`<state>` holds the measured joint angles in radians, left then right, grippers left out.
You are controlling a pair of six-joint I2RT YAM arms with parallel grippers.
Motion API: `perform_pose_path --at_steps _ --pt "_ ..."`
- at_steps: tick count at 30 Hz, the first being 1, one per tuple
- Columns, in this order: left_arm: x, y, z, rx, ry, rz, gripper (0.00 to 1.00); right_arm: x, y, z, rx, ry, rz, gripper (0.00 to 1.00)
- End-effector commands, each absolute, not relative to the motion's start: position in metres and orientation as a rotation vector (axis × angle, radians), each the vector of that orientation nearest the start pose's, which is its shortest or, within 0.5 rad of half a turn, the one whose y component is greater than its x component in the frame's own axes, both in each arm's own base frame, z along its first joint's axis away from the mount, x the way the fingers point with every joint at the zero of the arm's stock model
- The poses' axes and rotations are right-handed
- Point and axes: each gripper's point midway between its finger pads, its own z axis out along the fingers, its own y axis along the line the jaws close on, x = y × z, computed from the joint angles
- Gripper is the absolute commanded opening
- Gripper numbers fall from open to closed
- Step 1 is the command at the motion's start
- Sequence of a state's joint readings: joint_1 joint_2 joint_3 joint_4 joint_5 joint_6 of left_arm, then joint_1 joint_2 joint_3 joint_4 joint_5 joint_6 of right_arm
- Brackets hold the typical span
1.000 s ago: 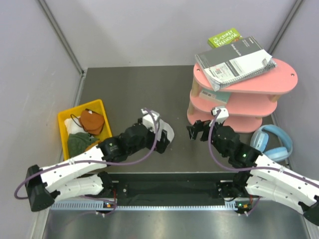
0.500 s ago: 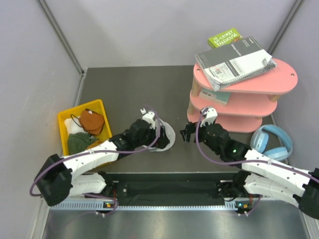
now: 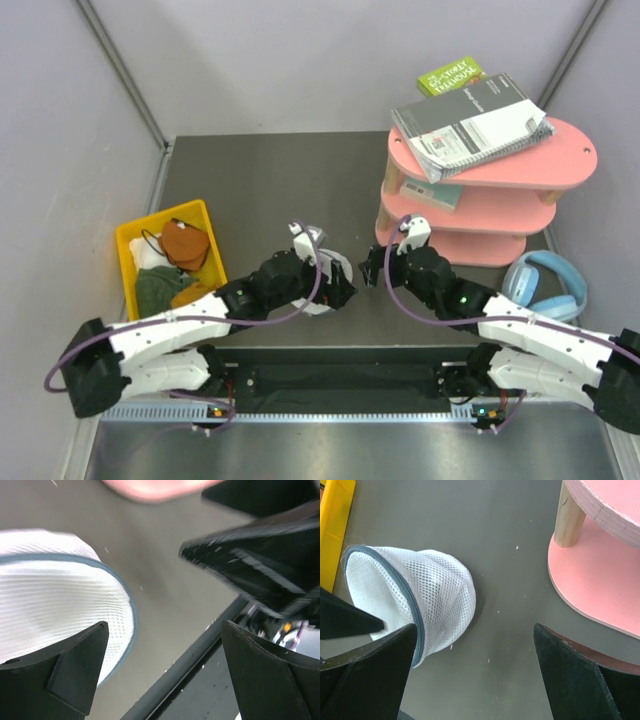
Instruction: Unzip the laundry bag and remove the bra
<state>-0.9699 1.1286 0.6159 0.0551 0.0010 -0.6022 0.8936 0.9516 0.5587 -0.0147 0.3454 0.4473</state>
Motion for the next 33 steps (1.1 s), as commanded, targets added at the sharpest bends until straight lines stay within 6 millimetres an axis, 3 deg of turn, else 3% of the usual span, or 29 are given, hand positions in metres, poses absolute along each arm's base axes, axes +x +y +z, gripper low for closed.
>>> perform_pose_path --at_steps 1,3,7,9,18,21,24,27,30,31,33 --pt "0.200 -0.263 0.183 0.254 2.009 -0.798 0.99 0.248 0.235 0.187 -0.158 1.909 0.591 1.00" --pt "0.203 -0.242 0.191 0.188 1.972 -0.743 0.99 0.247 0.238 0.187 -0.162 1.908 0.611 1.00" --pt "0.209 -0.197 0.163 0.063 2.043 -0.554 0.99 0.245 0.251 0.179 -0.202 1.927 0.658 1.00" --pt "0.213 -0.186 0.157 0.004 2.056 -0.546 0.99 0.241 0.261 0.177 -0.235 1.933 0.706 0.99" --pt "0.214 -0.170 0.125 -0.096 2.090 -0.555 0.99 0.224 0.299 0.142 -0.327 2.019 0.875 0.94" --pt "0.211 -0.172 0.116 -0.096 2.103 -0.579 0.99 0.223 0.310 0.128 -0.357 2.059 0.889 0.91" --pt "0.208 -0.172 0.109 -0.105 2.113 -0.595 0.99 0.223 0.320 0.125 -0.379 2.069 0.907 0.85" --pt "0.206 -0.171 0.107 -0.112 2.116 -0.599 0.99 0.225 0.323 0.118 -0.374 2.100 0.897 0.70" --pt "0.204 -0.171 0.108 -0.111 2.110 -0.615 0.99 0.227 0.326 0.120 -0.353 2.107 0.909 0.45" --pt "0.204 -0.171 0.109 -0.111 2.107 -0.622 0.99 0.227 0.325 0.119 -0.342 2.118 0.903 0.28" --pt "0.202 -0.171 0.107 -0.113 2.107 -0.632 0.99 0.233 0.324 0.119 -0.298 2.135 0.885 0.13"
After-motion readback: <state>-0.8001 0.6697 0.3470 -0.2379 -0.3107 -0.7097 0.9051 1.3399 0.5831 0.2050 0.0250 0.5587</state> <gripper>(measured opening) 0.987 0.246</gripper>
